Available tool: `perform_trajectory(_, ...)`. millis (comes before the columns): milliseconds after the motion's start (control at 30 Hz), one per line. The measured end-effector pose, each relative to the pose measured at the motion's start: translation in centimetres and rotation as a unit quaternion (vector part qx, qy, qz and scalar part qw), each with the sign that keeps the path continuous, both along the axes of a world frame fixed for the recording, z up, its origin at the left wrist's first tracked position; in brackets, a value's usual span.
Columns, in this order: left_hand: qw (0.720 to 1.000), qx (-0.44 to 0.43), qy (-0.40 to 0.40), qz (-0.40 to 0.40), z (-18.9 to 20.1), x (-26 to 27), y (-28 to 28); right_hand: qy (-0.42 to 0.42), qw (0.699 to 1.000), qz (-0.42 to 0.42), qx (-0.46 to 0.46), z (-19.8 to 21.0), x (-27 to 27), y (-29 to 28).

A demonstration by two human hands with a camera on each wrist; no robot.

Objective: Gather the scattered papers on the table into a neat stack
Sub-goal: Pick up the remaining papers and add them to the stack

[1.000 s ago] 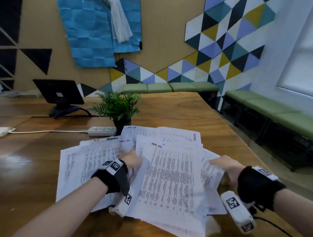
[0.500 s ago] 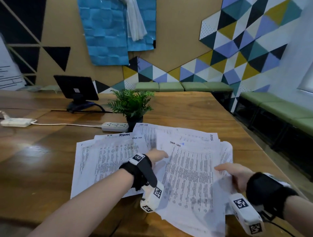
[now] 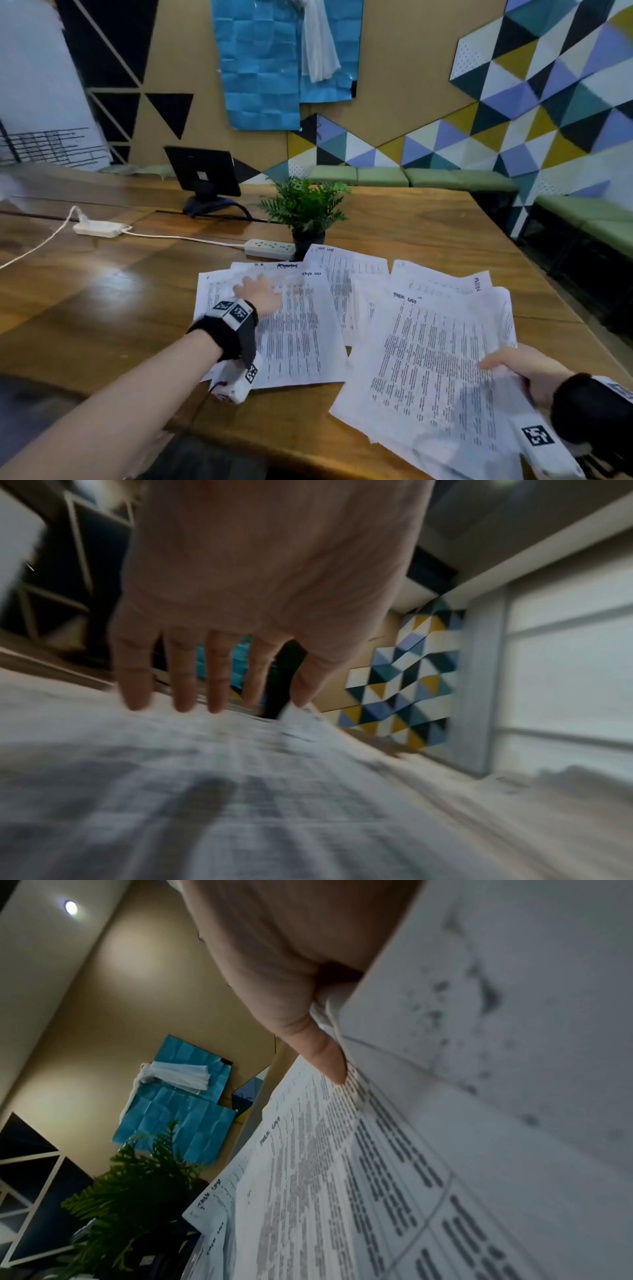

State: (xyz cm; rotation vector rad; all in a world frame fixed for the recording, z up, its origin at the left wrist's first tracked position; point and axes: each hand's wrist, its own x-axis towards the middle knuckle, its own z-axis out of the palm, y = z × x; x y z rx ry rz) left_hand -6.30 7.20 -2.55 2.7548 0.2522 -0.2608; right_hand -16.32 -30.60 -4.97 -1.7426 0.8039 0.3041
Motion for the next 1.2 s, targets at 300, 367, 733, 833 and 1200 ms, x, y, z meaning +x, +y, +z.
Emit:
perform_trajectory(300, 0.977, 0.112, 0.156, 0.091, -1.9, 0.0, 6.5, 0.002, 1.000, -0.013, -0.024, 1.7, 0.2, 0.2)
perform_trajectory(367, 0.976, 0.111, 0.172, 0.070, -1.7, 0.0, 6.5, 0.012, 1.000, -0.007, -0.016, 1.8, 0.2, 0.1)
perform_trajectory(733, 0.987, 0.033, 0.126, 0.097, -1.6, -0.2, 6.3, 0.014, 0.999, -0.003, 0.038, 0.3, -0.7, -0.4)
perform_trajectory(833, 0.982, -0.083, 0.095, 0.137, -1.3, 0.2, 6.9, -0.008, 0.997, -0.002, 0.080, 0.4, -0.7, -0.5)
perform_trajectory(1200, 0.881, -0.458, -0.117, 0.032, 6.2, -3.6, 7.8, -0.046, 0.992, -0.023, 0.114, -0.2, -0.3, -0.7)
